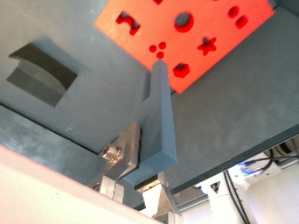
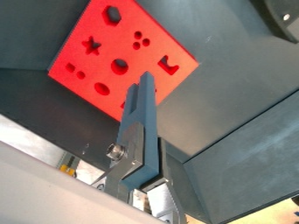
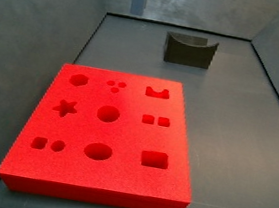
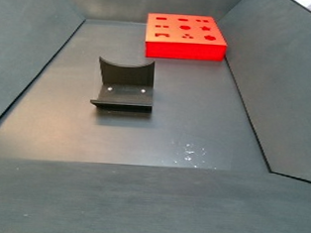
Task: Pick up the double-square object. Move up. Move to above the board. Insert the double-square object.
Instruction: Move to above the board, then insert the double-square object.
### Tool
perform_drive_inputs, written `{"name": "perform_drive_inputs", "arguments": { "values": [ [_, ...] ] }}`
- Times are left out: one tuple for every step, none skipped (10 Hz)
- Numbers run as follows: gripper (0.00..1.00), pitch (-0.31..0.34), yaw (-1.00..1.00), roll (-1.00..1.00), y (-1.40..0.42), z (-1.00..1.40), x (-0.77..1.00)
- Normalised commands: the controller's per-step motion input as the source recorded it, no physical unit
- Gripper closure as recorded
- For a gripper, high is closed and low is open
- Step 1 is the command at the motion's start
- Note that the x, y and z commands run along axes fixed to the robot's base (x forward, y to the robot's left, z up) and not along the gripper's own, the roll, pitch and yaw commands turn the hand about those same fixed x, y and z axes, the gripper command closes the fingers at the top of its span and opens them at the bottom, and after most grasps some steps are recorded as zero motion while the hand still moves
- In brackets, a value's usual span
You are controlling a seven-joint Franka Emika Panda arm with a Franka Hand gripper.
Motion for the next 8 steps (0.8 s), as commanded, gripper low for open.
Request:
{"name": "perform_drive_inputs", "arguments": {
  "values": [
    [1.0, 0.095, 0.01, 0.01, -0.19, 0.07, 0.07],
    [1.0, 0.0, -0.54, 0.0, -0.18, -0.1, 0.55],
    [1.0, 0.0, -0.49, 0.0, -0.19, -0.11, 0.6],
    [1.0, 0.0, -0.53, 0.0, -0.18, -0.12, 0.56],
    [1.0, 0.0, -0.55, 0.0, -0.18, -0.13, 0.53],
    [1.0, 0.0, -0.55, 0.0, -0.18, -0.13, 0.54],
    [1.0, 0.0, -0.55, 0.0, -0.18, -0.13, 0.54],
    [1.0, 0.0, -0.61, 0.0, -0.17, -0.18, 0.48]
  ]
}}
